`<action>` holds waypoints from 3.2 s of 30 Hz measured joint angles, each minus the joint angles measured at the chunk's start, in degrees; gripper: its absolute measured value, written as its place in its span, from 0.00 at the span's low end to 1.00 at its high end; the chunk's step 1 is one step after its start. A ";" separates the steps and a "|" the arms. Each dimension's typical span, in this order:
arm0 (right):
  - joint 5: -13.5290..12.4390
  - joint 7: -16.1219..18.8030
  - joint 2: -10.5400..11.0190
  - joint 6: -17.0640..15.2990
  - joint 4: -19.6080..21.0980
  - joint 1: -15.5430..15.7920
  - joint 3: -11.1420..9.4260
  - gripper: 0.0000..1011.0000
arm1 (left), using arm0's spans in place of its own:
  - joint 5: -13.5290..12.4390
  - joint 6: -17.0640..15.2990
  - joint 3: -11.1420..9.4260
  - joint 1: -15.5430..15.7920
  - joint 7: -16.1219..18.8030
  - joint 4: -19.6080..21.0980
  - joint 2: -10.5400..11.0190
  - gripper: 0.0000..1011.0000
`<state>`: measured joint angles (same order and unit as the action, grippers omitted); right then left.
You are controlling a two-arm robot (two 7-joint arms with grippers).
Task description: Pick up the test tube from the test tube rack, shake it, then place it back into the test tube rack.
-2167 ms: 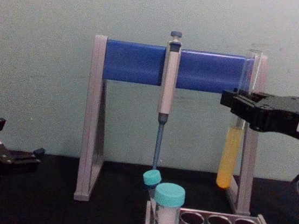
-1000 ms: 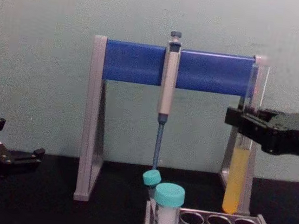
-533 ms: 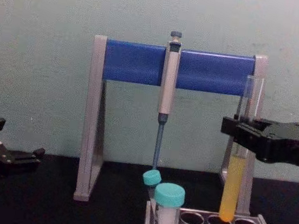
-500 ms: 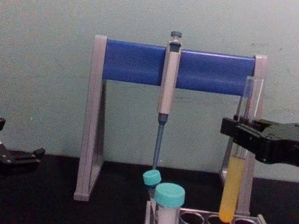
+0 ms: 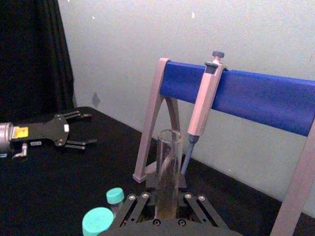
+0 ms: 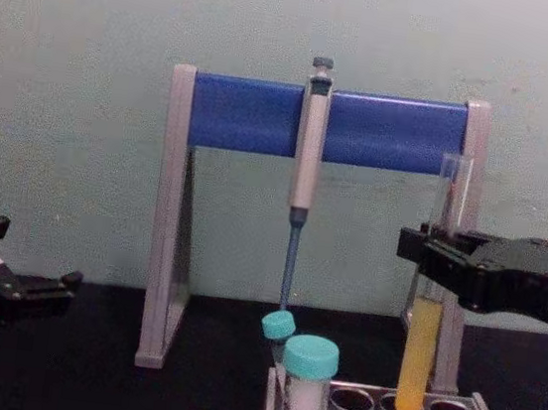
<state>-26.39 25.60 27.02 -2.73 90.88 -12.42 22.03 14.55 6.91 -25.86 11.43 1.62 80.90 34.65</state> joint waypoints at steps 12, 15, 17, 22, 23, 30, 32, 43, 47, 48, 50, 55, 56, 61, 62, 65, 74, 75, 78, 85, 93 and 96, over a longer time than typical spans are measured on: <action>1.08 -0.17 -0.75 0.07 -2.03 -0.26 0.64 0.23 | 0.00 0.00 0.00 0.00 0.00 0.00 0.00 1.00; 1.28 -0.04 -1.05 0.01 -2.84 -0.42 0.83 0.23 | 0.00 0.00 0.00 0.00 0.00 0.00 0.00 1.00; 1.35 0.01 -1.13 -0.04 -3.10 -0.46 0.89 0.23 | 0.00 0.00 0.00 0.00 0.00 0.00 0.00 1.00; 1.71 0.15 -1.32 -0.41 -4.00 -0.66 1.15 0.23 | 0.00 0.00 0.00 0.00 0.00 0.00 0.00 1.00; 1.71 0.15 -1.32 -0.41 -4.00 -0.66 1.15 0.23 | 0.00 0.00 0.00 0.00 0.00 0.00 0.00 1.00; 1.75 0.50 -1.66 -0.59 -5.23 -0.92 1.23 0.23 | 0.00 0.00 0.00 0.00 0.00 0.00 0.00 1.00; 1.75 0.54 -1.79 -0.62 -5.69 -1.00 1.23 0.23 | 0.00 0.00 0.00 0.00 0.00 0.00 0.00 1.00; 1.78 0.67 -2.39 -0.85 -7.17 -1.25 1.60 0.23 | 0.00 0.00 0.00 0.00 0.00 0.00 0.00 1.00; 1.80 0.72 -2.51 -0.90 -7.44 -1.28 1.64 0.23 | 0.00 0.00 0.00 0.00 0.00 0.00 0.00 1.00; 1.80 0.72 -2.55 -0.92 -7.47 -1.28 1.64 0.23 | 0.00 0.00 0.00 0.00 0.00 0.00 0.00 1.00; 1.80 0.76 -2.64 -0.95 -7.65 -1.39 1.70 0.23 | 0.00 0.00 0.00 0.00 0.00 0.00 0.00 1.00; 1.90 0.84 -2.70 -1.06 -7.84 -1.54 1.81 0.23 | 0.00 0.00 0.00 0.00 0.00 0.00 0.00 1.00; 1.96 0.81 -2.70 -1.06 -7.84 -1.54 1.82 0.23 | 0.00 0.00 0.00 0.00 0.00 0.00 0.00 1.00; 2.09 0.73 -2.68 -1.06 -7.84 -1.55 1.85 0.23 | 0.00 0.00 0.00 0.00 0.00 0.00 0.00 1.00; 2.09 0.72 -2.68 -1.05 -7.84 -1.55 1.85 0.23 | 0.00 0.00 0.00 0.00 0.00 0.00 0.00 1.00; 2.10 0.71 -2.67 -1.06 -7.84 -1.55 1.85 0.23 | 0.00 0.00 0.00 0.00 0.00 0.00 0.00 1.00; 2.14 0.70 -2.65 -1.21 -7.84 -1.52 1.81 0.25 | 0.00 0.00 0.00 0.00 0.00 0.00 0.00 1.00; 2.15 0.70 -2.65 -1.22 -7.84 -1.51 1.82 0.26 | 0.00 0.00 0.00 0.00 0.00 0.00 0.00 1.00; 2.14 0.70 -2.65 -1.22 -7.84 -1.51 1.81 0.34 | 0.00 0.00 0.00 0.00 0.00 0.00 0.00 1.00; 2.13 0.71 -2.66 -1.21 -7.84 -1.51 1.79 0.55 | 0.00 0.00 0.00 0.00 0.00 0.00 0.00 1.00; 2.09 0.71 -2.66 -1.18 -7.84 -1.51 1.80 0.79 | 0.00 0.00 0.00 0.00 0.00 0.00 0.00 1.00; 2.07 0.70 -2.66 -1.17 -7.84 -1.51 1.80 0.88 | 0.00 0.00 0.00 0.00 0.00 0.00 0.00 1.00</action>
<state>-24.32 26.31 24.36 -3.90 83.04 -13.93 23.83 14.55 6.91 -25.86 11.43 1.62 80.90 34.64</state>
